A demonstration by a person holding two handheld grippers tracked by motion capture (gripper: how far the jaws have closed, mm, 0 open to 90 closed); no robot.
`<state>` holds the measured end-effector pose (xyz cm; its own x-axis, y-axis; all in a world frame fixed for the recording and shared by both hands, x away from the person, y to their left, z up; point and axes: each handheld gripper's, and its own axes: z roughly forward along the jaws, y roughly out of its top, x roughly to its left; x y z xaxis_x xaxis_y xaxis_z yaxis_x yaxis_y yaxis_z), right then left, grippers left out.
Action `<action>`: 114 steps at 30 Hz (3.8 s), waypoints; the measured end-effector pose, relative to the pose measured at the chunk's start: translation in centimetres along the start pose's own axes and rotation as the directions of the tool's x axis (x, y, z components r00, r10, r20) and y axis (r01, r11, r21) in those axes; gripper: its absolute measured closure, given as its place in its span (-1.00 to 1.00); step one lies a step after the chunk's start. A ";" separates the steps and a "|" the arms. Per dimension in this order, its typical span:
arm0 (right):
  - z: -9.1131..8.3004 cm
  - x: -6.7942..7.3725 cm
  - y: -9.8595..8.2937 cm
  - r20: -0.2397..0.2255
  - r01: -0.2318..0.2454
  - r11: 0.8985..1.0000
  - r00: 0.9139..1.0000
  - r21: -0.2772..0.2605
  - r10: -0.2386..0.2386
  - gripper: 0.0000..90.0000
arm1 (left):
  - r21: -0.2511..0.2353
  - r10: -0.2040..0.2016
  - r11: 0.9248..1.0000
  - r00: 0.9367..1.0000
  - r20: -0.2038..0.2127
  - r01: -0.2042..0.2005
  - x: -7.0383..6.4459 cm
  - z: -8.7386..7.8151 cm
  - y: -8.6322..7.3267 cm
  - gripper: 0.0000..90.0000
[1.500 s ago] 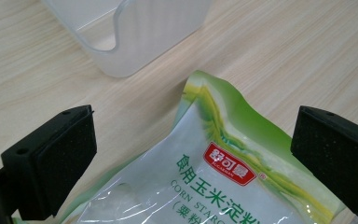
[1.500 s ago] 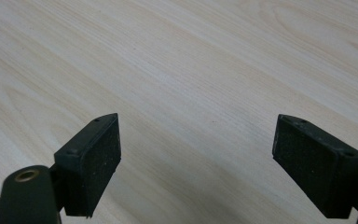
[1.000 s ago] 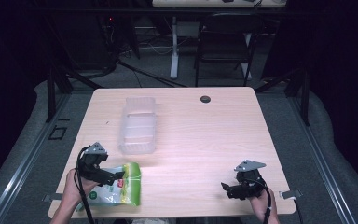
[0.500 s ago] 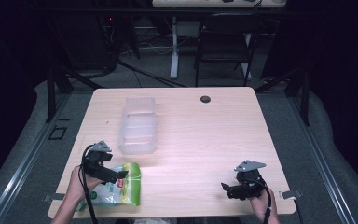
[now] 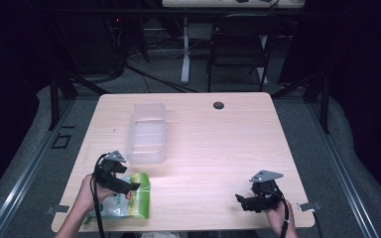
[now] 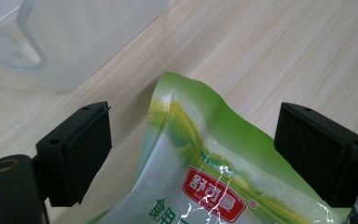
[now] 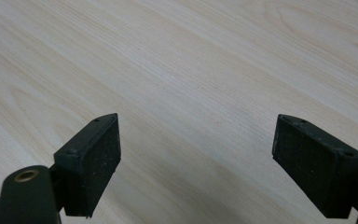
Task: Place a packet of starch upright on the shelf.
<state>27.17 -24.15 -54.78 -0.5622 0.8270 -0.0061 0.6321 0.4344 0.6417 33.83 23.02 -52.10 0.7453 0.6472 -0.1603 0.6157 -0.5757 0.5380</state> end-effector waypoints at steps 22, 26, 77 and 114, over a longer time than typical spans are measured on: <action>0.0 0.0 -0.1 0.001 -0.001 1.000 1.000 -0.001 0.001 -0.67 | 0.099 0.015 0.995 0.999 0.031 -0.018 1.5 2.0 -0.1 -0.11; -0.1 0.1 -0.1 0.001 -0.004 1.000 1.000 -0.009 0.004 -0.67 | 0.119 0.054 0.991 0.998 0.021 -0.056 1.1 2.1 -0.2 0.18; -0.2 -0.1 -0.2 0.000 -0.004 1.000 1.000 -0.004 0.004 -0.67 | 0.040 0.060 0.997 0.997 0.043 -0.062 0.5 2.2 -0.2 0.90; -0.2 -0.1 -0.1 0.008 -0.002 1.000 1.000 -0.005 0.002 -0.67 | -0.238 -0.096 0.967 0.995 -0.025 0.087 0.7 -2.7 -2.3 0.94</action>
<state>27.01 -24.34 -54.71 -0.5566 0.8307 -0.0105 0.6305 0.4306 0.6458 32.25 26.18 -51.27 0.6763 0.7115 -0.1904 0.5995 -0.3815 0.7036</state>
